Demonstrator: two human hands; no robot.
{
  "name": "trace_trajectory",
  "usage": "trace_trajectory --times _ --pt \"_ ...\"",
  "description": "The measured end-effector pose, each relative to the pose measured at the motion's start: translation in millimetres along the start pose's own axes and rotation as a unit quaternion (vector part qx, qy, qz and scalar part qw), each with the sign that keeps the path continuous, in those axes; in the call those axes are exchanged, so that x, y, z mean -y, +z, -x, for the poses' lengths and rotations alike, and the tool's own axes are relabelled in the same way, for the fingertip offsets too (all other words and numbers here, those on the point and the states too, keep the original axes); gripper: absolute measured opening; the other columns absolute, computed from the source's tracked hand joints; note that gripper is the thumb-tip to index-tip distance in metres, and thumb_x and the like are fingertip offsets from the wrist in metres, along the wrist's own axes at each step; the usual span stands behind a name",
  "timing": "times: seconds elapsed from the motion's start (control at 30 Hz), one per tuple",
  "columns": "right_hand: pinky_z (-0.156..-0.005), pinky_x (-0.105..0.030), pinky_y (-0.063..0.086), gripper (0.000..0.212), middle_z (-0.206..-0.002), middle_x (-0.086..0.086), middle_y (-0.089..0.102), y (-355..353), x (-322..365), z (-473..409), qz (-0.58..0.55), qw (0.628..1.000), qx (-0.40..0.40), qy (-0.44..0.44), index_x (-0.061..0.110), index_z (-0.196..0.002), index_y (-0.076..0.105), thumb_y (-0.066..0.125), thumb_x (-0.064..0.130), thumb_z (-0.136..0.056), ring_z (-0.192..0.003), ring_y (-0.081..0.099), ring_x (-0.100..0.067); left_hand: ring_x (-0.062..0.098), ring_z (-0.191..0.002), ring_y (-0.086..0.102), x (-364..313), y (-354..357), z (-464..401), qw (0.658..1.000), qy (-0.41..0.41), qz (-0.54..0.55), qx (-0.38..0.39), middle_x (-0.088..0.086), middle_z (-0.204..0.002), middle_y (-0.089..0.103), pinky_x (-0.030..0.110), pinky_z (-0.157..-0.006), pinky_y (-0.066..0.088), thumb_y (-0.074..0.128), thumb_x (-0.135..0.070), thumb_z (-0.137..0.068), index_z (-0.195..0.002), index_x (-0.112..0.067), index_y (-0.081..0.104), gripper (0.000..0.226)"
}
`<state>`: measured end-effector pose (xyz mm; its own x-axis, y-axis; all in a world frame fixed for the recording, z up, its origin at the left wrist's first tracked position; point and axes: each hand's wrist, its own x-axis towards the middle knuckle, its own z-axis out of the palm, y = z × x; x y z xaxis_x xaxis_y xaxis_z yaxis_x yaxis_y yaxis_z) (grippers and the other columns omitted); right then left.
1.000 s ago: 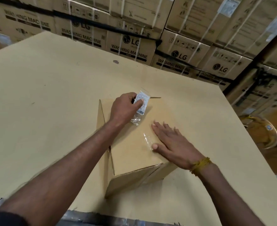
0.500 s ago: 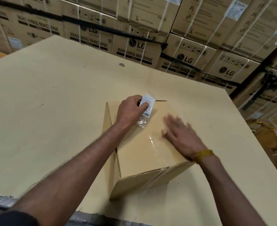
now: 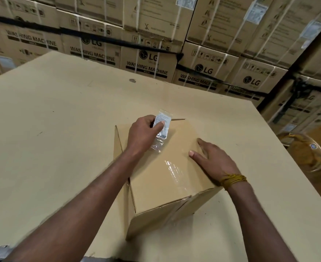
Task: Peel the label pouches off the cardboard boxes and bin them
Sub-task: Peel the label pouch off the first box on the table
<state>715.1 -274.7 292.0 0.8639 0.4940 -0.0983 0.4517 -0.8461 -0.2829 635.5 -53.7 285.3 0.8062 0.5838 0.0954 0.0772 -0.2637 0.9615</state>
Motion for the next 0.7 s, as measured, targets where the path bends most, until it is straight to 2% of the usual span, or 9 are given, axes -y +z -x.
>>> trace_trajectory --times 0.07,0.13,0.23,0.33,0.43,0.6,0.63,0.7 --pt "-0.116 -0.038 0.029 0.075 -0.162 -0.002 0.027 1.7 -7.0 18.8 -0.056 0.998 0.004 -0.010 0.035 -0.156 0.025 0.047 0.067 -0.091 -0.147 0.026 -0.019 0.036 -0.079 0.070 -1.0 -7.5 11.5 0.999 -0.006 0.028 0.021 0.007 -0.080 0.073 0.055 -0.071 0.056 0.063 -0.046 -0.082 -0.085 -0.020 0.071 0.027" --pt "-0.118 -0.036 0.024 0.081 -0.166 0.005 0.012 6.6 -10.2 46.9 -0.074 0.997 0.012 -0.025 0.045 -0.153 0.024 0.049 0.076 -0.082 -0.151 0.016 -0.013 0.038 -0.078 0.068 1.5 -15.6 31.9 0.999 -0.008 0.040 0.016 0.010 -0.081 0.072 0.056 -0.070 0.056 0.063 -0.048 -0.083 -0.087 -0.020 0.071 0.030" --pt "-0.117 -0.029 0.017 0.085 -0.165 0.018 0.001 10.4 -17.8 78.5 -0.096 0.994 0.018 -0.049 0.061 -0.145 0.024 0.046 0.090 -0.068 -0.150 0.008 -0.004 0.017 -0.077 0.073 4.6 -27.0 79.8 0.997 -0.014 0.064 -0.038 -0.005 -0.085 0.076 0.046 -0.070 0.060 0.067 -0.033 -0.093 -0.098 -0.026 0.074 0.010" --pt "-0.119 -0.032 0.021 0.077 -0.162 0.025 0.003 12.9 -21.0 93.0 -0.106 0.992 0.019 -0.063 0.068 -0.136 0.032 0.048 0.090 -0.064 -0.147 0.008 0.001 0.015 -0.085 0.073 0.7 -26.0 121.9 0.994 -0.015 0.101 -0.049 -0.006 -0.095 0.076 0.040 -0.071 0.057 0.068 -0.029 -0.094 -0.102 -0.030 0.074 0.009" --pt "-0.118 -0.035 0.022 0.075 -0.161 0.027 0.006 14.9 -22.1 97.3 -0.095 0.993 -0.005 -0.072 0.071 -0.131 0.033 0.047 0.094 -0.061 -0.146 0.010 -0.001 0.012 -0.083 0.073 -2.1 -13.9 128.9 0.993 -0.020 0.112 -0.045 -0.006 -0.092 0.076 0.032 -0.065 0.054 0.067 -0.028 -0.094 -0.097 -0.029 0.074 0.008" --pt "-0.119 -0.045 0.024 0.087 -0.160 0.028 0.001 5.9 -49.3 95.8 -0.054 0.998 -0.012 -0.043 0.072 -0.133 0.024 0.039 0.102 -0.053 -0.148 0.007 -0.010 0.009 -0.081 0.073 -11.0 21.1 106.2 0.996 -0.011 0.087 0.029 -0.007 -0.087 0.076 0.025 -0.055 0.053 0.066 -0.027 -0.095 -0.096 -0.028 0.074 0.008" --pt "-0.120 -0.045 0.023 0.086 -0.161 0.028 0.000 3.5 -57.4 94.4 -0.048 0.998 -0.012 -0.034 0.074 -0.132 0.022 0.038 0.103 -0.052 -0.148 0.006 -0.011 0.010 -0.081 0.074 -12.8 31.3 98.7 0.995 -0.009 0.085 0.041 -0.007 -0.087 0.076 0.025 -0.054 0.053 0.066 -0.026 -0.095 -0.095 -0.027 0.074 0.008" --pt "-0.120 -0.045 0.018 0.088 -0.162 0.025 -0.002 -1.5 -75.3 89.9 -0.039 0.999 -0.020 -0.009 0.072 -0.134 0.020 0.032 0.104 -0.053 -0.150 0.002 -0.013 0.009 -0.082 0.074 -16.6 54.6 80.6 0.995 -0.002 0.075 0.061 -0.009 -0.088 0.076 0.032 -0.061 0.056 0.067 -0.025 -0.095 -0.094 -0.027 0.074 0.008"
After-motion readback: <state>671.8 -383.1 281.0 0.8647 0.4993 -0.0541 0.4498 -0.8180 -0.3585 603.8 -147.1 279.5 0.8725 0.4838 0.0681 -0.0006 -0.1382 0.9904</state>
